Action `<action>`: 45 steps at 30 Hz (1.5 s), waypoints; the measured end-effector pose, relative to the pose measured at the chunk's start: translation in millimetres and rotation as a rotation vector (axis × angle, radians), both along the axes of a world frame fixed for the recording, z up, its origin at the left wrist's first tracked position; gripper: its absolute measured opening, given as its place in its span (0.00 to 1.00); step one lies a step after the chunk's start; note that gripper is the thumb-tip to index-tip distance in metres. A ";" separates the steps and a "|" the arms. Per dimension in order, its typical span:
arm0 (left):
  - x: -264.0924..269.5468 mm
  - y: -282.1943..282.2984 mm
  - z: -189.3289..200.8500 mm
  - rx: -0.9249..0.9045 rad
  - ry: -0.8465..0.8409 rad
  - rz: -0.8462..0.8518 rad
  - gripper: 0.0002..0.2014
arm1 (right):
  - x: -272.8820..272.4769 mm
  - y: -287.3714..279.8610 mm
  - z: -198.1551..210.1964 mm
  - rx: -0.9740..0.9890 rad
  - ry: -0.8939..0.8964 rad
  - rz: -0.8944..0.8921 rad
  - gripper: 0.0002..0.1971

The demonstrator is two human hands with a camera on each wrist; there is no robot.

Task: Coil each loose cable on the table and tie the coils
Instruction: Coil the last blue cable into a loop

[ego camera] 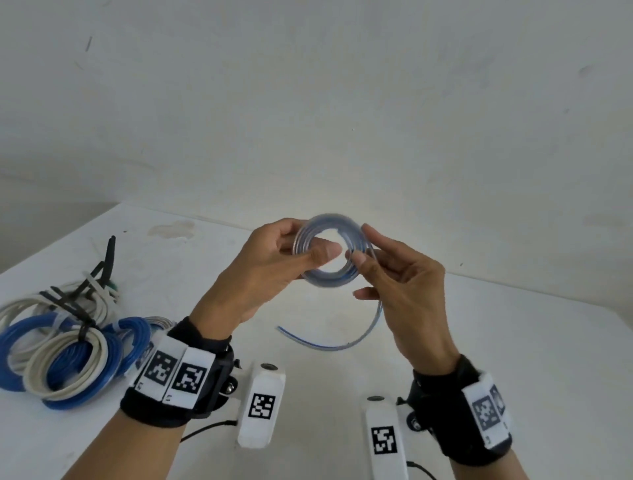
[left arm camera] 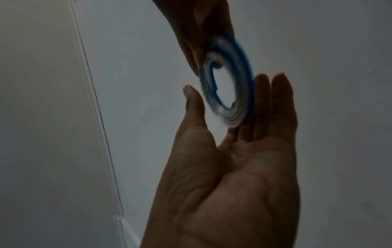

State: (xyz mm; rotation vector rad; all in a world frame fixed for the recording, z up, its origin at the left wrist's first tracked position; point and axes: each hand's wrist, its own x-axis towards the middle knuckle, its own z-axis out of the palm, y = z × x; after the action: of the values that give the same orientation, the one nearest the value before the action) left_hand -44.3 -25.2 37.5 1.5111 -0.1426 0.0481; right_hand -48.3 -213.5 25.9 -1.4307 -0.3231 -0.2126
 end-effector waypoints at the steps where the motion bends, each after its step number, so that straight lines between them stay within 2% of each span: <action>1: 0.8 5.0 0.8 0.052 0.007 -0.020 0.25 | 1.6 -3.8 0.9 -0.066 0.008 0.048 0.18; 2: 0.5 9.3 1.7 0.097 0.016 -0.054 0.24 | 3.1 -7.1 1.8 -0.131 0.011 0.085 0.17; 6: -2.0 22.4 0.7 0.289 0.061 -0.205 0.10 | 5.7 -18.5 4.9 -0.323 0.002 0.171 0.16; 8: -3.0 24.7 0.1 0.320 0.097 -0.232 0.09 | 5.9 -21.7 6.0 -0.368 -0.017 0.178 0.15; 11: -3.7 21.8 1.2 0.254 0.083 -0.183 0.08 | 4.6 -17.2 4.6 -0.283 -0.041 0.075 0.15; 15: -1.5 17.2 1.5 0.041 0.057 -0.060 0.08 | 0.2 -0.6 -2.9 -0.074 -0.113 -0.151 0.09; 18: -1.5 11.9 1.8 -0.044 0.027 0.002 0.09 | -4.0 12.1 -6.8 0.055 -0.063 -0.116 0.14; 21: -2.2 10.4 0.8 -0.016 -0.004 -0.012 0.10 | -3.1 9.6 -3.4 0.077 -0.048 -0.071 0.17; 23: -1.1 12.6 0.4 0.050 -0.018 -0.069 0.13 | 1.3 -1.1 -0.4 0.003 -0.056 0.010 0.16; 26: -2.7 16.5 1.6 0.229 -0.038 -0.203 0.18 | 5.9 -15.8 0.8 -0.275 -0.048 0.211 0.13; 29: -6.5 17.6 1.0 0.432 0.030 -0.341 0.12 | 4.7 -19.3 -0.9 -0.519 -0.036 0.318 0.12; 33: -7.0 18.7 -0.4 0.536 0.044 -0.314 0.07 | 3.1 -17.0 -1.1 -0.522 -0.034 0.304 0.13; 40: -4.6 20.1 2.3 0.327 -0.035 -0.175 0.10 | 2.9 -8.6 1.0 -0.314 -0.053 0.169 0.11; 45: -5.9 18.6 8.7 0.016 -0.026 -0.054 0.14 | -0.7 -0.8 2.1 -0.079 -0.090 0.010 0.13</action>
State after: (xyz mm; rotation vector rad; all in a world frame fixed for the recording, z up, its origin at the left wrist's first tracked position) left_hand -50.2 -6.7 46.2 1.5221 -0.2052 0.0234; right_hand -49.0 -214.3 28.0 -1.4998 -0.4162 -0.2586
